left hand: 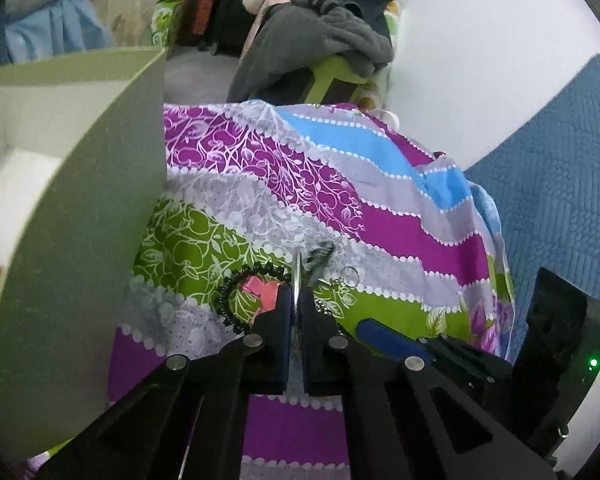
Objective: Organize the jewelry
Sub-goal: 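Grasp the large silver hoop with the left tool, then grasp the silver chain with the right tool while the left tool lifts the hoop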
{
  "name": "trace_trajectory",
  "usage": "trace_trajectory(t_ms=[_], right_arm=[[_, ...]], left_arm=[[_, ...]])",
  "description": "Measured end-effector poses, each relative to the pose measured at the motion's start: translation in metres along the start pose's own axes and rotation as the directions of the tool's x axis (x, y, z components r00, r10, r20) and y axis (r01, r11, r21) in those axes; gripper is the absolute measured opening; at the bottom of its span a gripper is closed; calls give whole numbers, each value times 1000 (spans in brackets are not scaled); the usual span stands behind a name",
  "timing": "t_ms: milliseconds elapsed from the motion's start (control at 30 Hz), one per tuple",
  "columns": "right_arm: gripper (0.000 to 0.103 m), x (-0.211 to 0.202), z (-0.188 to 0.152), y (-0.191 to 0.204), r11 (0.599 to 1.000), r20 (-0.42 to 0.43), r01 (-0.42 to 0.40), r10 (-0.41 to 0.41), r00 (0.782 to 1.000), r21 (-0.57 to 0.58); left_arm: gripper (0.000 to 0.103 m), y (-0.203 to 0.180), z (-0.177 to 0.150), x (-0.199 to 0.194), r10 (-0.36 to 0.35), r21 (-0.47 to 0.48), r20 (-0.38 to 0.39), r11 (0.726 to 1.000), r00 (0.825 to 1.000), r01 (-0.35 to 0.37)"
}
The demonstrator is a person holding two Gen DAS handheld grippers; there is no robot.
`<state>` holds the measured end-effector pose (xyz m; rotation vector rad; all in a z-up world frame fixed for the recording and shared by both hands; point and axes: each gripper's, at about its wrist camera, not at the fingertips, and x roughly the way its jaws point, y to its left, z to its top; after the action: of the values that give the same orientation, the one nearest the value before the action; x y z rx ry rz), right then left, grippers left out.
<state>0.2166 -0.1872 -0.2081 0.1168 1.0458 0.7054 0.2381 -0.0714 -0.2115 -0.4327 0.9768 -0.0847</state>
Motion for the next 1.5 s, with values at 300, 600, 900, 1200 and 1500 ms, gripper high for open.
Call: trace_trajectory(t_ms=[300, 600, 900, 1200, 1500], right_arm=[[30, 9, 0, 11, 1000, -32, -16, 15, 999, -23], [24, 18, -6, 22, 991, -66, 75, -82, 994, -108], [5, 9, -7, 20, 987, -56, 136, -141, 988, -83], [5, -38, 4, 14, 992, 75, 126, -128, 989, 25], [5, -72, 17, 23, 983, 127, 153, -166, 978, 104]], left_arm=[[2, 1, 0, -22, -27, 24, 10, 999, 1000, 27], [2, -4, -1, -42, -45, 68, 20, 997, 999, 43], [2, -10, -1, -68, -73, 114, 32, 991, 997, 69], [2, -12, -2, -89, -73, 144, 46, 987, 996, 66], [2, -20, 7, -118, -60, 185, 57, 982, 997, 49]])
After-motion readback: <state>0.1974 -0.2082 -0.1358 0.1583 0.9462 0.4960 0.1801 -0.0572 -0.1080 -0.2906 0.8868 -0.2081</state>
